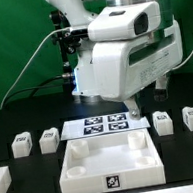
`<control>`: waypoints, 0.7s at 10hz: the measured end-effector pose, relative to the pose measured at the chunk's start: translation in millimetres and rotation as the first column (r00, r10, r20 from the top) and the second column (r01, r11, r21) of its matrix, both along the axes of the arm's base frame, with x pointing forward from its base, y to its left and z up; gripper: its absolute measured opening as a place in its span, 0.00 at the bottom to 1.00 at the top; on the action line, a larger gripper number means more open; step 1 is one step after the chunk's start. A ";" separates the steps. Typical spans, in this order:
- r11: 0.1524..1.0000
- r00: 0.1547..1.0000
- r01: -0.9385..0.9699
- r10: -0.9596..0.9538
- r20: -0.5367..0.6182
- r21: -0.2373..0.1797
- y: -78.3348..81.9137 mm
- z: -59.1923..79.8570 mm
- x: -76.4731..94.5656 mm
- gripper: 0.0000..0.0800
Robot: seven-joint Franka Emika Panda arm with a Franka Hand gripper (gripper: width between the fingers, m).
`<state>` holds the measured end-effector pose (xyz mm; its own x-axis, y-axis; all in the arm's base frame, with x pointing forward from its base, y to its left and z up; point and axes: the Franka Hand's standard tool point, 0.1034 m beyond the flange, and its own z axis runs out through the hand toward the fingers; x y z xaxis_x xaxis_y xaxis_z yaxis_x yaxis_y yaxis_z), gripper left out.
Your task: Assemble one leg
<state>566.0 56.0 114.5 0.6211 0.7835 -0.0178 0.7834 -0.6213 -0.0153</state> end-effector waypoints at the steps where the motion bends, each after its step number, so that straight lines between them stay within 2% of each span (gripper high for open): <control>1: 1.000 1.000 0.000 0.000 -0.001 0.000 0.0 -0.3 -0.1 0.81; 7: 1.000 1.000 -0.004 0.004 -0.001 0.000 0.0 -0.7 -0.3 0.81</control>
Offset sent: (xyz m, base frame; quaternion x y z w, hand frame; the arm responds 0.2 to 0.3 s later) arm 0.0000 0.0000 0.0000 0.0000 0.0000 0.0000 1.0000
